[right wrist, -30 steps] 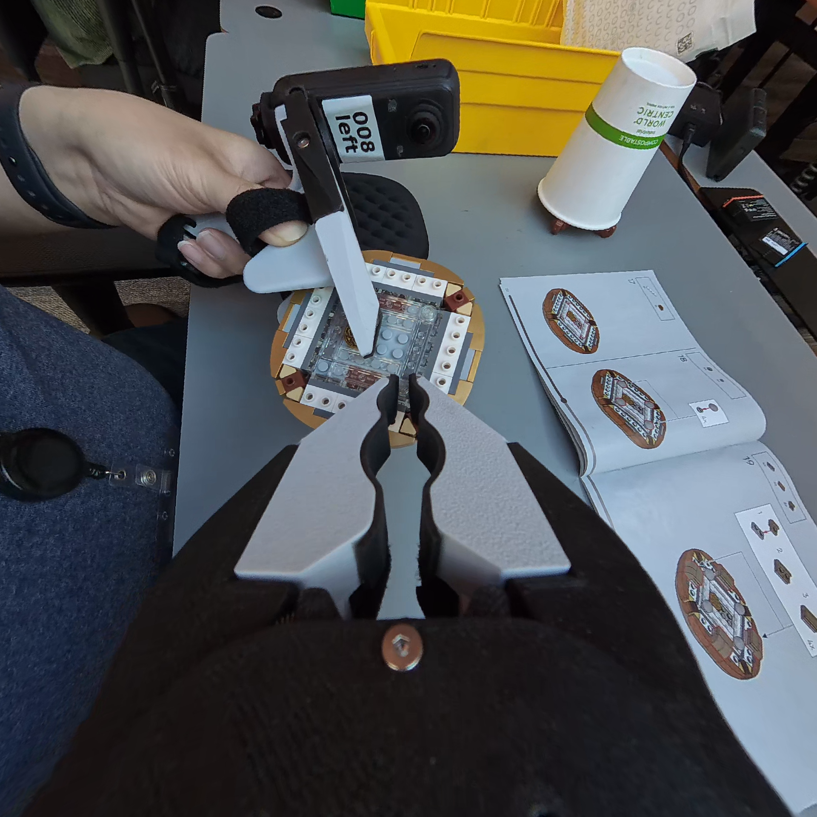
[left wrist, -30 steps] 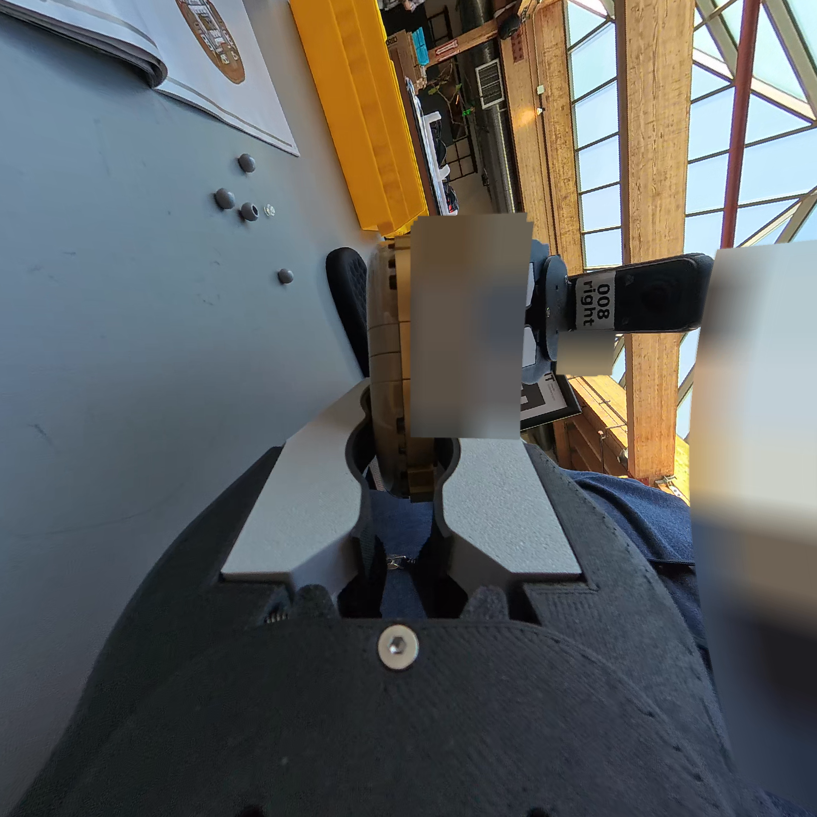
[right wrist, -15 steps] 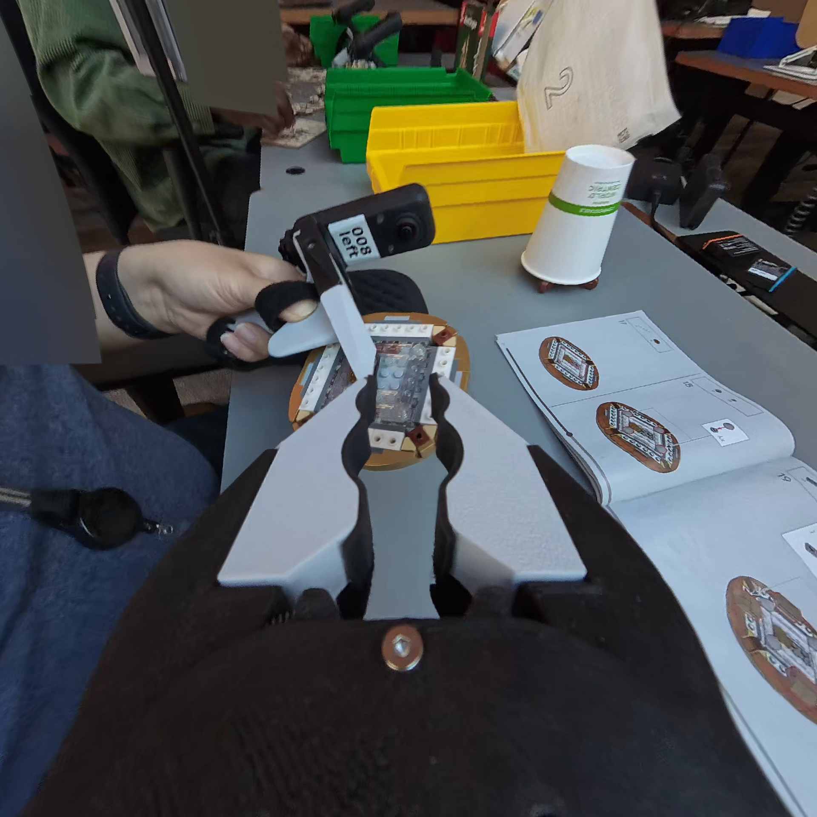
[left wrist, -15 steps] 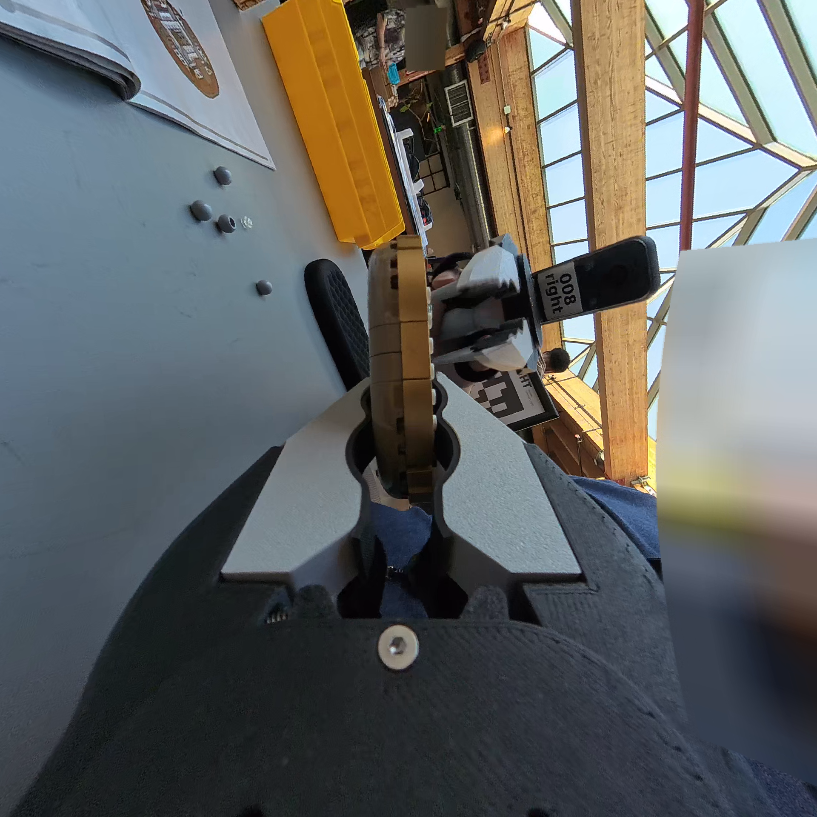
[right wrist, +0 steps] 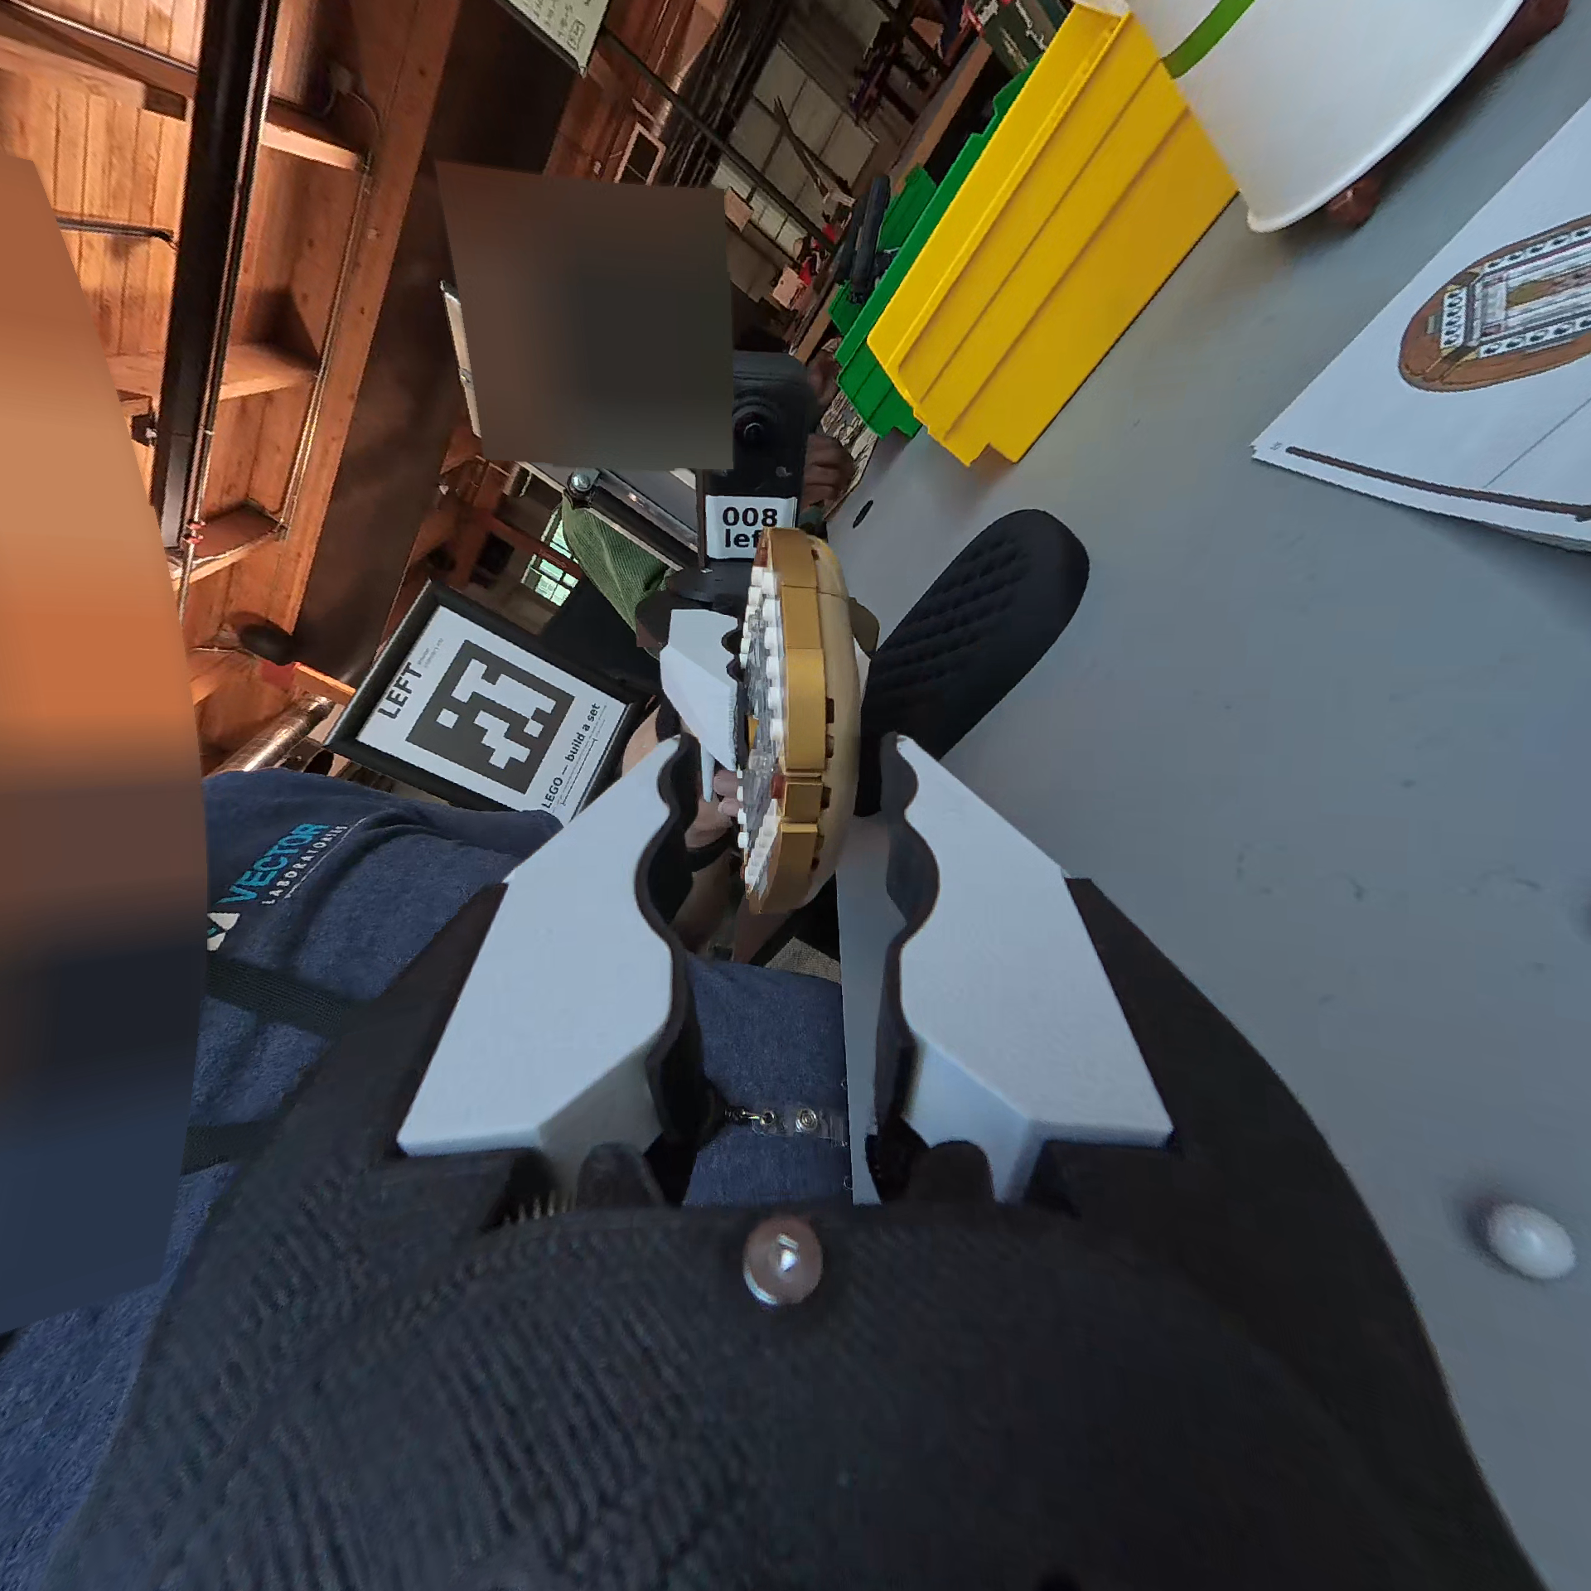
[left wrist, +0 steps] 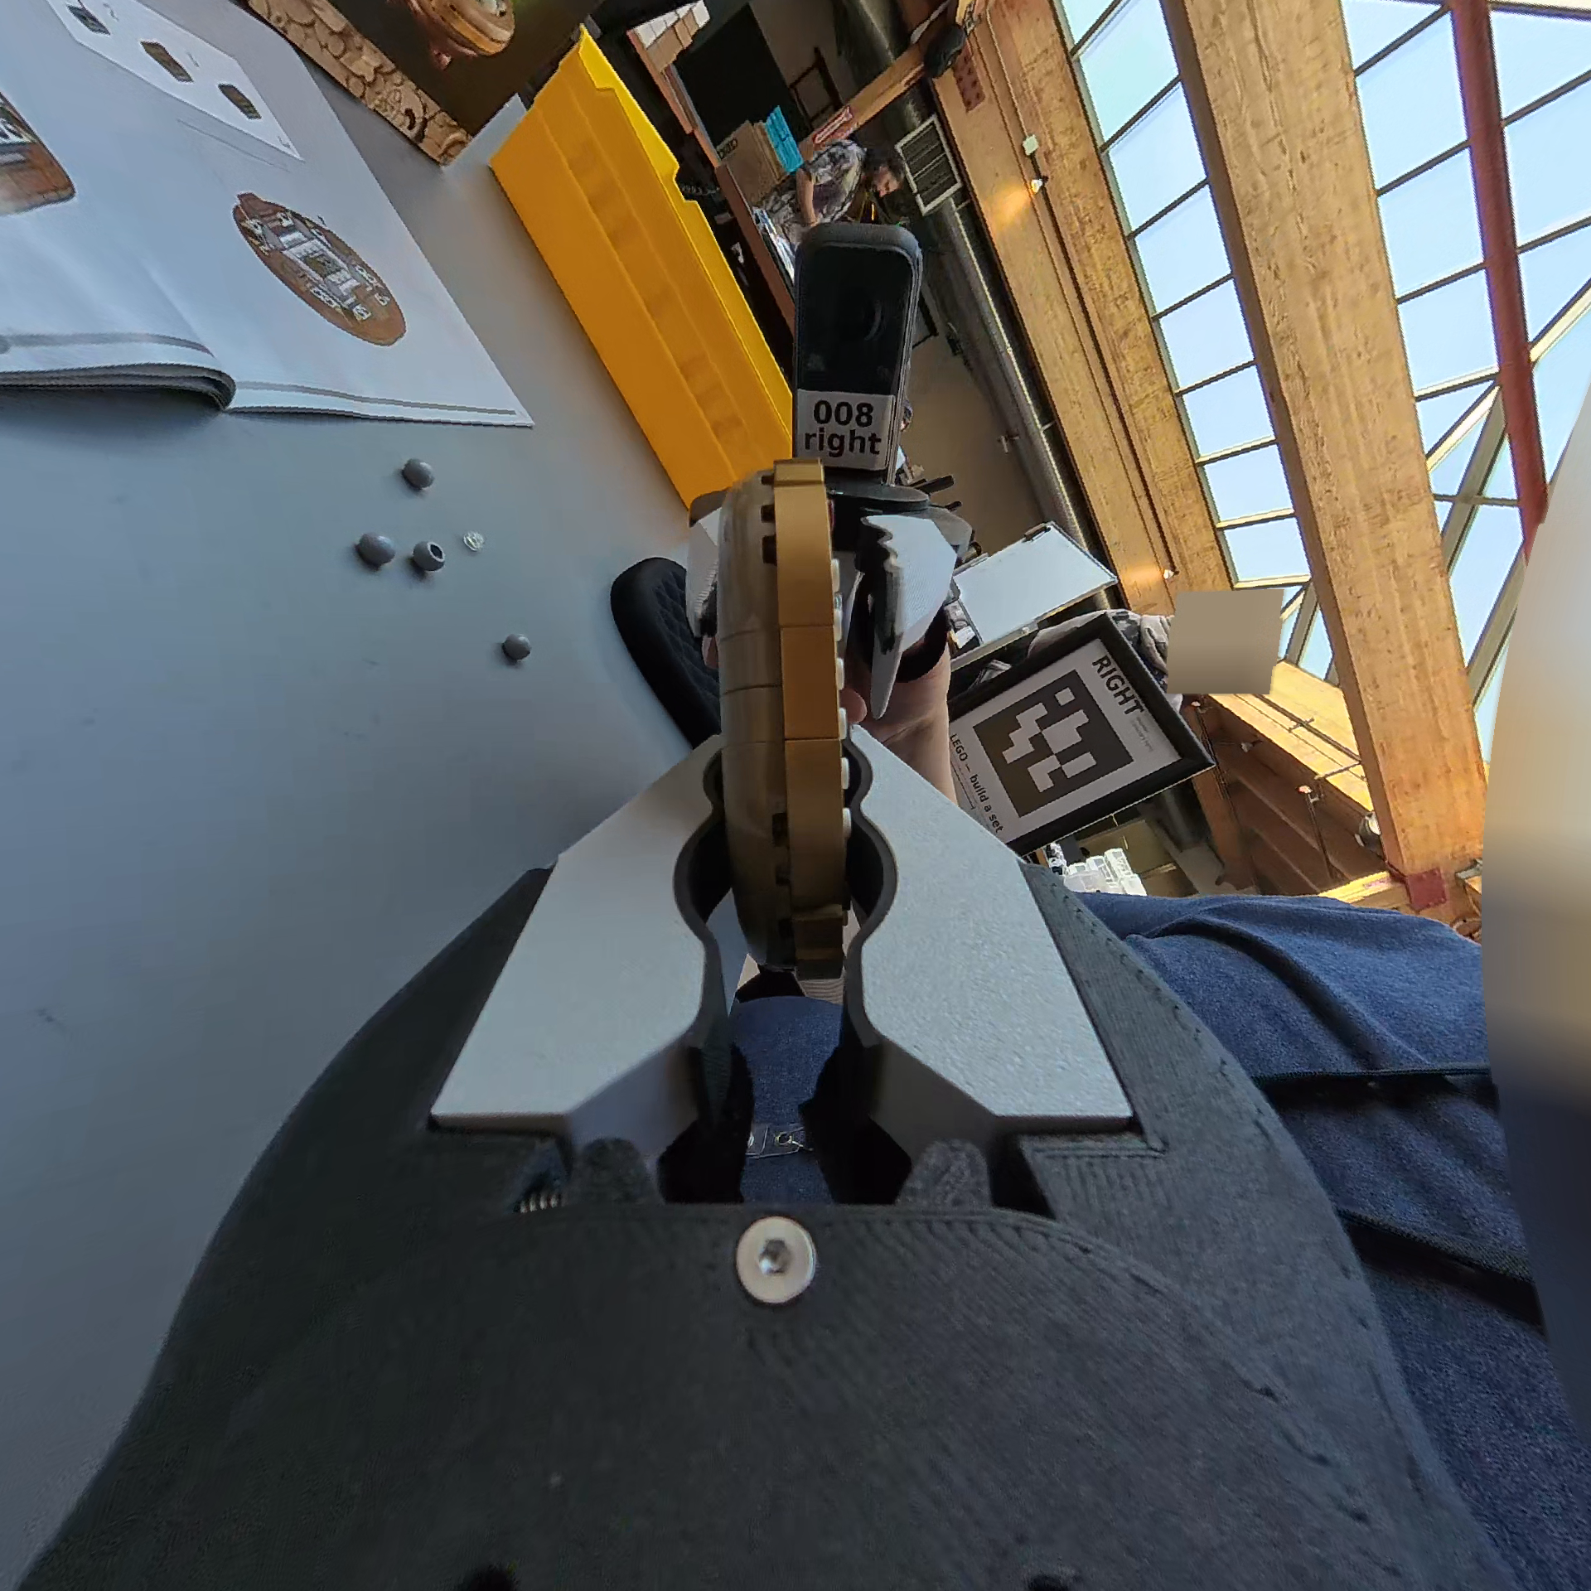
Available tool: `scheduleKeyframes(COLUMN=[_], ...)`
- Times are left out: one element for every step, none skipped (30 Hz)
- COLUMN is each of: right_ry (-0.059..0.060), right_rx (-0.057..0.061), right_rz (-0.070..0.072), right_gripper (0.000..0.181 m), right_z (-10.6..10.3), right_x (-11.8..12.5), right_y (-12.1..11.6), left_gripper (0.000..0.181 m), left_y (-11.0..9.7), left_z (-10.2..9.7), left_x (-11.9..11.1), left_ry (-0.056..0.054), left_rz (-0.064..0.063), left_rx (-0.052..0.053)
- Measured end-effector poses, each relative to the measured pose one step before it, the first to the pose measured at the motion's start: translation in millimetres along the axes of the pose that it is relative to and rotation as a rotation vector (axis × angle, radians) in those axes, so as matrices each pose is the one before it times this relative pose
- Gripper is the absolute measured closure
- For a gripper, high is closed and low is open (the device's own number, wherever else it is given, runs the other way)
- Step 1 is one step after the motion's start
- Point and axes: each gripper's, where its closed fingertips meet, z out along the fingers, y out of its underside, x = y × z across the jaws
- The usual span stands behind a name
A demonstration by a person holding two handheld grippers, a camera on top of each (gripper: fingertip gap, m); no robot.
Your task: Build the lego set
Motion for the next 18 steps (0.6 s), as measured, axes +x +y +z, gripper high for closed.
scheduleKeyframes(right_ry=[0.0042, -0.0006, -0.0077, -0.0063, -0.0021, -0.0048, 0.0004, -0.0038, -0.0049, -0.0028, -0.0020, 0.0007, 0.0014, 0.0006, 0.0026, -0.0010, 0.0005, -0.0002], right_rx=[-0.0158, -0.0155, -0.0096, -0.0057, -0.0068, -0.0029, 0.0056, 0.0020, 0.0006, 0.0001, -0.0005, -0.0018, -0.0021, -0.0006, 0.0014, -0.0020, -0.0031, -0.0020], right_rz=[0.0096, 0.0120, 0.0103, 0.0082, 0.0052, -0.0026, 0.0008, 0.0058, 0.0064, 0.0043, 0.0040, 0.0043, -0.0004, -0.0047, -0.0020, 0.0010, -0.0001, -0.0044], right_gripper=[0.141, 0.143, 0.146, 0.148, 0.151, 0.157, 0.157, 0.157, 0.157, 0.157, 0.157, 0.157, 0.157, 0.157, 0.157, 0.158, 0.158, 0.158], right_z=[1.25, 1.39, 1.26, 1.28, 1.12, 0.58, 0.13, 0.03, 0.03, -0.02, -0.02, -0.02, -0.02, -0.11, -0.18, -0.26, -0.05, -0.05], right_x=[1.75, 1.38, 0.07, 0.00, 0.38, -0.40, 0.41, -0.03, -0.04, 0.23, 0.18, 0.54, 0.35, 0.05, 0.26, -0.17, 0.06, -0.28], right_y=[2.53, 2.61, 1.91, 1.47, 1.58, 0.75, -0.45, -0.03, 0.25, 0.21, 0.40, 0.55, 0.45, 0.11, -0.16, 0.21, 0.26, 0.03], left_gripper=[0.162, 0.161, 0.161, 0.162, 0.162, 0.161, 0.162, 0.162, 0.162, 0.162, 0.162, 0.162, 0.162, 0.162, 0.162, 0.162, 0.162, 0.162], left_y=[0.33, 0.17, 0.01, -0.08, 0.21, 0.45, -0.10, -0.01, 0.13, 0.24, 0.23, 0.45, 0.28, 0.18, -0.11, 0.15, 0.36, 0.10], left_z=[0.06, 0.16, 0.22, 0.24, 0.32, 0.41, -0.01, -0.01, -0.11, 0.01, -0.01, 0.03, 0.13, 0.06, 0.03, 0.18, 0.11, -0.05], left_x=[-0.12, -0.16, 0.02, -0.02, -0.08, -0.33, -0.26, -0.01, -0.08, -0.25, -0.32, -0.49, -0.35, 0.11, 0.64, 0.25, -0.07, 0.19], left_ry=[-0.0010, -0.0016, 0.0000, 0.0010, 0.0007, -0.0008, -0.0014, 0.0002, -0.0007, -0.0028, -0.0036, -0.0049, -0.0034, 0.0007, 0.0042, 0.0015, -0.0022, -0.0014], left_rz=[0.0009, 0.0010, 0.0007, -0.0011, -0.0023, -0.0013, 0.0002, -0.0001, 0.0003, 0.0021, 0.0035, 0.0030, 0.0022, -0.0005, -0.0027, -0.0032, 0.0012, 0.0029], left_rx=[-0.0015, 0.0003, 0.0008, 0.0019, -0.0001, -0.0016, 0.0015, -0.0005, -0.0019, -0.0025, -0.0023, -0.0027, -0.0017, -0.0002, 0.0020, -0.0007, -0.0017, -0.0006])
